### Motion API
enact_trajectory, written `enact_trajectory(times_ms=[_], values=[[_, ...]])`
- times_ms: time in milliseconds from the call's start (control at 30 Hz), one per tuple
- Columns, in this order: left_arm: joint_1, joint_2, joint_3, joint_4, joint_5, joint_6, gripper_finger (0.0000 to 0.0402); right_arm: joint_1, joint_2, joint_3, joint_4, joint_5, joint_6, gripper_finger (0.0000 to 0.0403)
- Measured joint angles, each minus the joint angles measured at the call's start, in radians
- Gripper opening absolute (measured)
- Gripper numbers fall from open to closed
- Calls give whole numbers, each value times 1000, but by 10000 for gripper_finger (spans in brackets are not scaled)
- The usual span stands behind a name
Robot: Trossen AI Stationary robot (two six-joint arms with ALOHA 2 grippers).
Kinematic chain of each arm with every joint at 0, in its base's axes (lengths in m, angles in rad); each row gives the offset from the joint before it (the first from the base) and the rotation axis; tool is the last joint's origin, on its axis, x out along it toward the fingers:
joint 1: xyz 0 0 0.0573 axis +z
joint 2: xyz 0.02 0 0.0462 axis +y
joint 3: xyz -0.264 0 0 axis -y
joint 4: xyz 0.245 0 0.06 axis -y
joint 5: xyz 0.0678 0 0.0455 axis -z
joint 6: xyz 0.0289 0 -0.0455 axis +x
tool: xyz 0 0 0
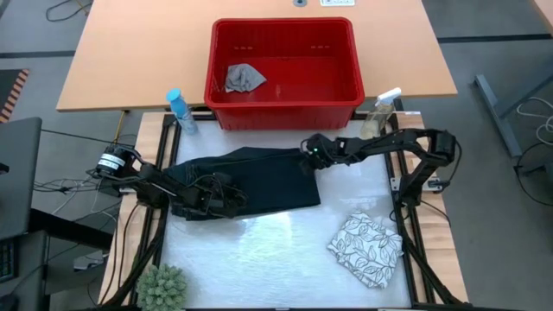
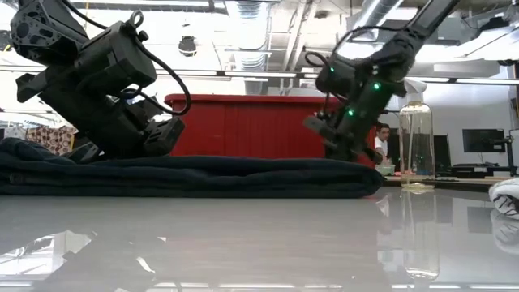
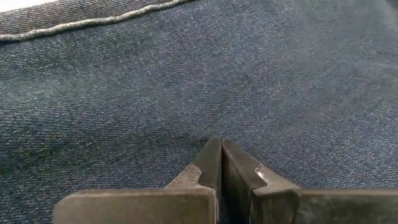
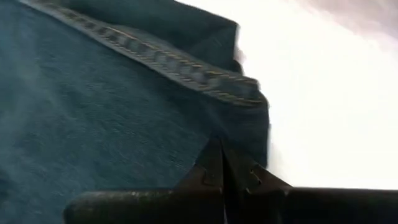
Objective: Fold laundry
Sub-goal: Fold the dark blue pants
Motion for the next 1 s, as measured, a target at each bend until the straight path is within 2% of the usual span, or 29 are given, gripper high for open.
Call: enact_trajectory(times_ms=[267,333,533,767,867,1000], values=[[5,2,-2,104,16,114,0,-27,-4,-96,65,-3,-6,14],[13,2,-2,137,33,137,0,-28,-18,-98,82,-9,-31,28],[52,0,-1,157,92,154,0,-37,-162,-76,36,-80,-45,94],[82,0,1,161,124,203,0,-43,-381,-77,-207,-143,59,170],[91,0,1,165,129,206,0,-17,-407,-77,-277,-148,81,220],[95,0,1,168,127,208,0,16,-381,-110,-287,-154,136,275]])
